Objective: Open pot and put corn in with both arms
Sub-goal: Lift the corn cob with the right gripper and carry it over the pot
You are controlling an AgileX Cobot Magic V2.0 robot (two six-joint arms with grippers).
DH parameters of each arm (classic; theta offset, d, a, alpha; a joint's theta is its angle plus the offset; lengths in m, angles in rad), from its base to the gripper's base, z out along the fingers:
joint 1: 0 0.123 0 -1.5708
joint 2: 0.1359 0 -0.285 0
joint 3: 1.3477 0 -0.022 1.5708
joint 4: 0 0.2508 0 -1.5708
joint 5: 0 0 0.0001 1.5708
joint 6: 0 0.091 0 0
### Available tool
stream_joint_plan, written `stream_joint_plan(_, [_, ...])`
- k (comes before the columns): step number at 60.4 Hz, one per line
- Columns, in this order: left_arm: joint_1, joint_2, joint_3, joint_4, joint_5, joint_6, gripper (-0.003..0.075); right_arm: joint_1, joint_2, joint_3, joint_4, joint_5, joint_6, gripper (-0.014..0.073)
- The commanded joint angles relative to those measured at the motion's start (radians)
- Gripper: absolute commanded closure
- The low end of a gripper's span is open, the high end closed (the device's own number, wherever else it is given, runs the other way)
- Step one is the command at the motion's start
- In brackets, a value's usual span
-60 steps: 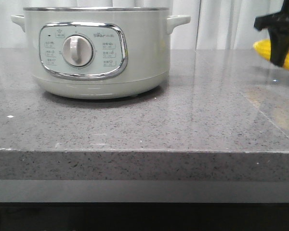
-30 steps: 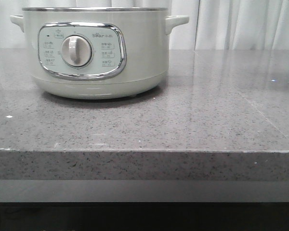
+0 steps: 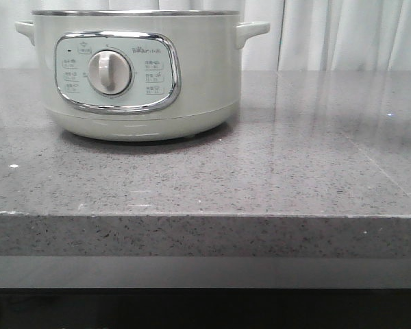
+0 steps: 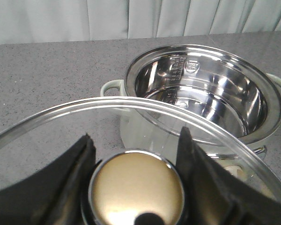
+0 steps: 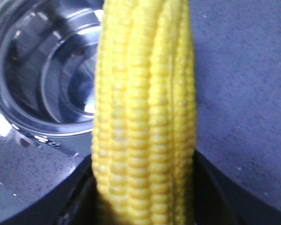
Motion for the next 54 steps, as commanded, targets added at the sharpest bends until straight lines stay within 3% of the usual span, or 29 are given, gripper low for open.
stream_joint_plan(1, [0.003, -0.012, -0.04, -0.012, -0.147, -0.008, 0.0459, 0.048, -0.025, -0.031, 0.04, -0.112, -0.026, 0.0326])
stream_joint_plan(17, [0.003, -0.012, -0.04, -0.012, -0.147, -0.008, 0.0459, 0.167, 0.037, -0.041, 0.035, -0.225, -0.027, 0.0326])
stream_joint_plan(27, [0.003, -0.012, -0.04, -0.012, -0.147, -0.008, 0.0459, 0.219, 0.124, -0.128, 0.003, -0.226, -0.027, 0.0326])
stream_joint_plan(54, [0.003, -0.01, -0.04, -0.012, -0.147, -0.008, 0.0459, 0.255, 0.386, -0.361, -0.088, -0.213, -0.027, 0.0326])
